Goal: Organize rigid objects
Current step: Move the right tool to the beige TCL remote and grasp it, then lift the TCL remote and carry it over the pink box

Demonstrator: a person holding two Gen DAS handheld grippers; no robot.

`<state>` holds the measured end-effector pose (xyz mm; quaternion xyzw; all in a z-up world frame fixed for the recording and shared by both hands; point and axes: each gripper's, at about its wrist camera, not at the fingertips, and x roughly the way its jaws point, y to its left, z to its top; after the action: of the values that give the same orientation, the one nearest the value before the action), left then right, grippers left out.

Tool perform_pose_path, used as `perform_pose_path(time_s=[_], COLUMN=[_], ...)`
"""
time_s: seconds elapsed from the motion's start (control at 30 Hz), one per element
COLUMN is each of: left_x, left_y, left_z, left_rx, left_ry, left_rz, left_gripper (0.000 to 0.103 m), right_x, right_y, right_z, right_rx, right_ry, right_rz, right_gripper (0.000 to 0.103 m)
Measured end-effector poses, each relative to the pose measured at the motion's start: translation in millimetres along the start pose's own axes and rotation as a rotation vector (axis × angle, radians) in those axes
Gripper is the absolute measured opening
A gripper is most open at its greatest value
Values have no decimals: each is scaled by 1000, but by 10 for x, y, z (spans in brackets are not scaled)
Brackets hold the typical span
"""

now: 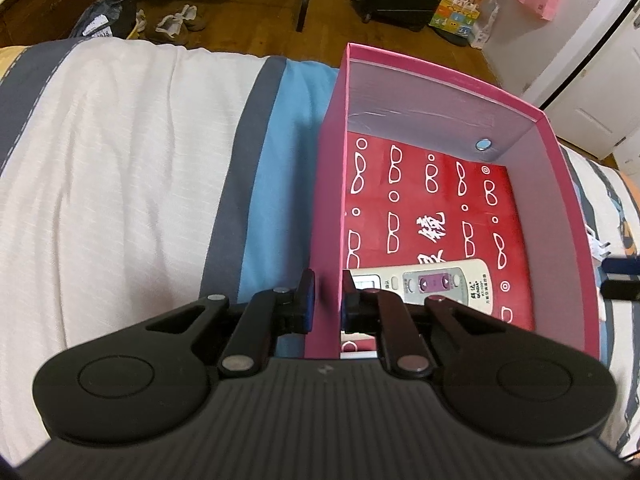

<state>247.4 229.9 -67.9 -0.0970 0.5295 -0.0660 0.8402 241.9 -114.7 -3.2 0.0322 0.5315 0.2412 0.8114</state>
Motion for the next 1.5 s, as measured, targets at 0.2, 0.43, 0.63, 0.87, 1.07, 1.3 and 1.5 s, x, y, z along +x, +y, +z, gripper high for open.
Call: perform_pose_path(time_s=[0.2,0.43,0.63,0.87,1.07,1.3,1.5], left_x=[-3,-5,-6,-9,-18,-15,-18], left_y=[-29,-26,-28,-26,-22,10,10], left_z=[-6,-1,-4,-6,-1,9,15], left_rx=[11,9,7,6,0,-29,-31], left_ry=[-5,-5,-5,-5,-6,-5,-6], left_rz=[29,24,22,23,22,8,7], left_gripper=[11,11,11,11,11,11,11], right_x=[273,441,603,654,506,308,237], right_y=[-130,-392,-606,-557,-602,-471,-288], right_z=[-243,-449,-539,-544,-547,-590,-659], right_rx=[69,217,434,438,416,342,253], right_ry=[75,100,70,-48,-63,-24,-11], right_rz=[12,48,123,106,123,102,45], right_gripper=[51,51,51,44,28,22,21])
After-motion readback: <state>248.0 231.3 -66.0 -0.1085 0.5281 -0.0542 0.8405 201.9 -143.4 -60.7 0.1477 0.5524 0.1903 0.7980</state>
